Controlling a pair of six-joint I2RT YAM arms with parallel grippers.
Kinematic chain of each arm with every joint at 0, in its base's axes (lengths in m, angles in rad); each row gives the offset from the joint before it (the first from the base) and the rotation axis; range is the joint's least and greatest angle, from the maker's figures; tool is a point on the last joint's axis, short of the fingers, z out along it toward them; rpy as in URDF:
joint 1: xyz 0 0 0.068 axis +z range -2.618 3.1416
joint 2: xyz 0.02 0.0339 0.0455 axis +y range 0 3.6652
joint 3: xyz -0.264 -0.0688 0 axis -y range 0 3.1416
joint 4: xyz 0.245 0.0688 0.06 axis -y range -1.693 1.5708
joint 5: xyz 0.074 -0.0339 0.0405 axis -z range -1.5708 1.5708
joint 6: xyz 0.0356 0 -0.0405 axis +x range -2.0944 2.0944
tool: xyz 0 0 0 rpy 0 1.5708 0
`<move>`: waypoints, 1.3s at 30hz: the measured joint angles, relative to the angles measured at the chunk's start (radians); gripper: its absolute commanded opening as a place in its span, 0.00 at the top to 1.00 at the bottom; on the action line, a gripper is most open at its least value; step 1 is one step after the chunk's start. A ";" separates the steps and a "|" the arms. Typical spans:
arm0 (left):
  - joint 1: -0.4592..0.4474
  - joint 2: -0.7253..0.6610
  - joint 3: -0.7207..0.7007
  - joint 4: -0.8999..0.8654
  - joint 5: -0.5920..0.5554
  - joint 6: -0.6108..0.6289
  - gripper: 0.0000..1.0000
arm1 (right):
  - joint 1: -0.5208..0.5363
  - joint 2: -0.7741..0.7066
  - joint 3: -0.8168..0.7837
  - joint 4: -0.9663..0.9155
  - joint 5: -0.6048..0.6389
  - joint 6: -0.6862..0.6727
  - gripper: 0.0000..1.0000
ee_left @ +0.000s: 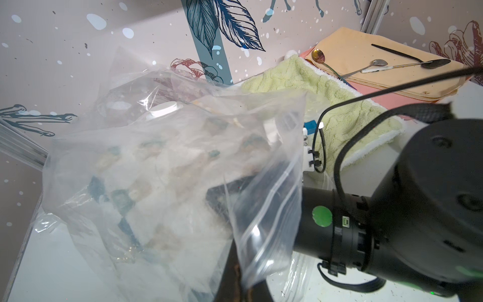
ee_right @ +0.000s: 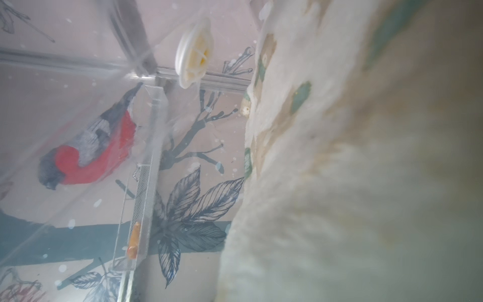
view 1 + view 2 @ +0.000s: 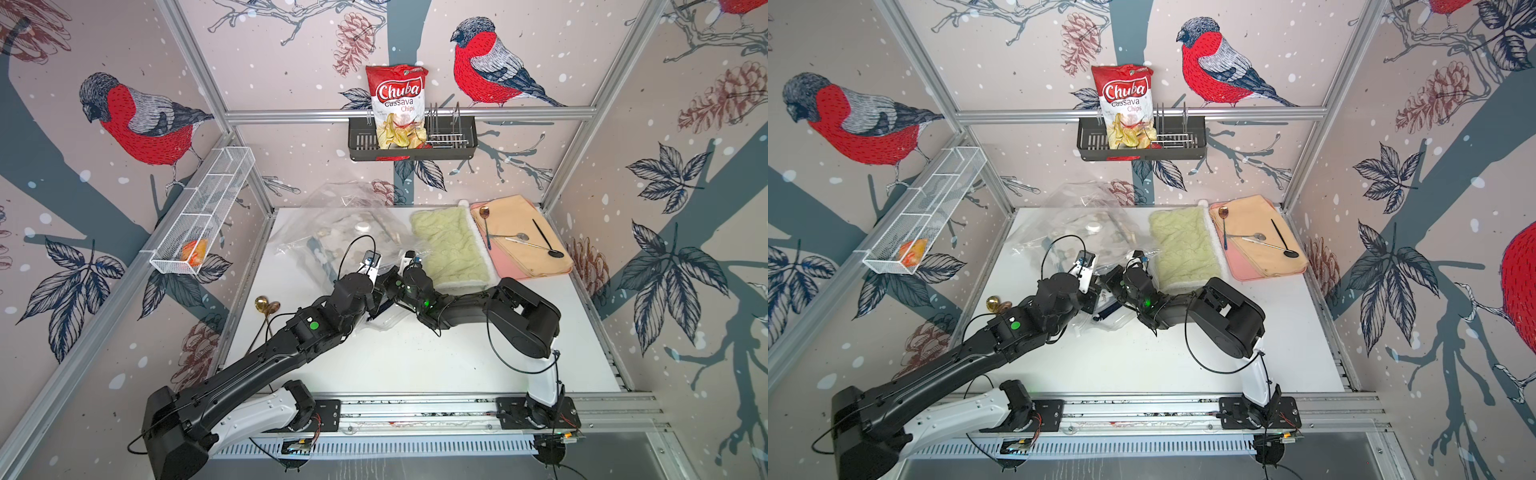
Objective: Take the blanket out of the vacuum bag
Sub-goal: Take out the blanket from the vacuum bag.
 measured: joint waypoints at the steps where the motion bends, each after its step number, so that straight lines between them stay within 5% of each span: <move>1: 0.003 0.004 0.005 -0.001 0.000 0.000 1.00 | 0.000 -0.011 -0.010 0.010 -0.002 0.000 1.00; 21: 0.029 0.006 0.016 0.000 0.018 -0.023 1.00 | 0.061 -0.346 -0.316 0.069 -0.007 -0.005 1.00; 29: 0.034 0.001 0.016 0.000 0.003 -0.026 1.00 | 0.139 -0.647 -0.423 -0.102 0.061 -0.137 1.00; 39: 0.035 -0.016 0.016 0.000 -0.025 -0.037 1.00 | 0.180 -0.986 -0.328 -0.455 0.222 -0.350 1.00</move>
